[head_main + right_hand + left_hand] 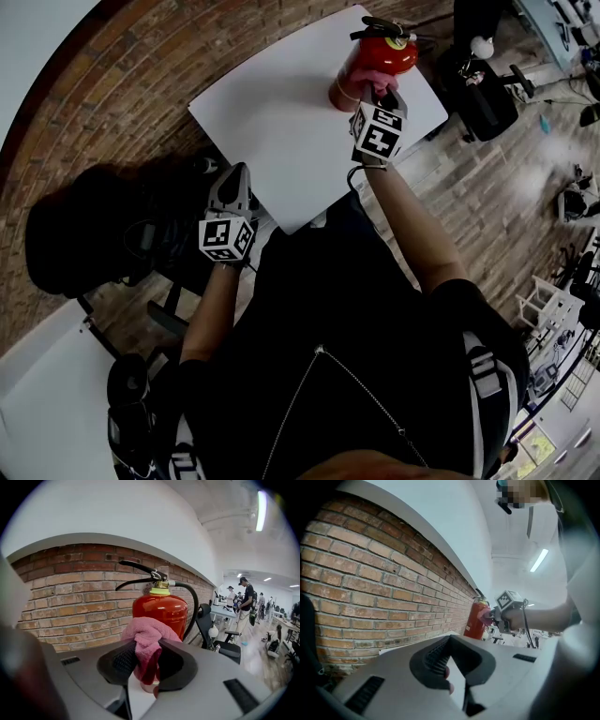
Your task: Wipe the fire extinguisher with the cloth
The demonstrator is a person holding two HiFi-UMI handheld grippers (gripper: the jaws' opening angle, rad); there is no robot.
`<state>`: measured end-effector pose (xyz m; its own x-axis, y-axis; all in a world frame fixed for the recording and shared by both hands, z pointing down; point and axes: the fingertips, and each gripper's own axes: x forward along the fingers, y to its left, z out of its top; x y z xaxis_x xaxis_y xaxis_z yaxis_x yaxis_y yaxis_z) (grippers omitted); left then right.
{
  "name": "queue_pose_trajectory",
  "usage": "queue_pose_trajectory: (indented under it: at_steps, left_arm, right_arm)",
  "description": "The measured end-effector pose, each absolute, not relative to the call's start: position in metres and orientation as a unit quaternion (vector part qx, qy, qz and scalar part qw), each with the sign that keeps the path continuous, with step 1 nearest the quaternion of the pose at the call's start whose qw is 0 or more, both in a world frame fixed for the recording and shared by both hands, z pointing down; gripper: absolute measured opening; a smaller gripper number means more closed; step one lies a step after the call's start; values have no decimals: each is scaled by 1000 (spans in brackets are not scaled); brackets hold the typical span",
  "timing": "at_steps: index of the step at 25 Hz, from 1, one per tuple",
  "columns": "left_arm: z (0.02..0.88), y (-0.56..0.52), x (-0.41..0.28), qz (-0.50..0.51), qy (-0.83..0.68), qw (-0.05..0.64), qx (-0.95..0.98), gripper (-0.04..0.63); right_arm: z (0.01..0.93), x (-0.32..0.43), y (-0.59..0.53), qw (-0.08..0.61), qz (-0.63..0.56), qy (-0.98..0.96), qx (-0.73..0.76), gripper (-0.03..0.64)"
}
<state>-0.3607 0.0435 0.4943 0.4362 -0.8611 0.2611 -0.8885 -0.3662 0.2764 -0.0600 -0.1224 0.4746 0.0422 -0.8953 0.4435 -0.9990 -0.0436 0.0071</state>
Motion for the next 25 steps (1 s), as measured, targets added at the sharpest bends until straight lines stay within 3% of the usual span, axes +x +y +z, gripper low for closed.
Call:
queue_pose_trajectory:
  at_steps: [25]
  left_arm:
    - [512,53,-373,62,-541,207,813,17]
  right_arm:
    - [545,-60,-122,178,189,-667,698,115]
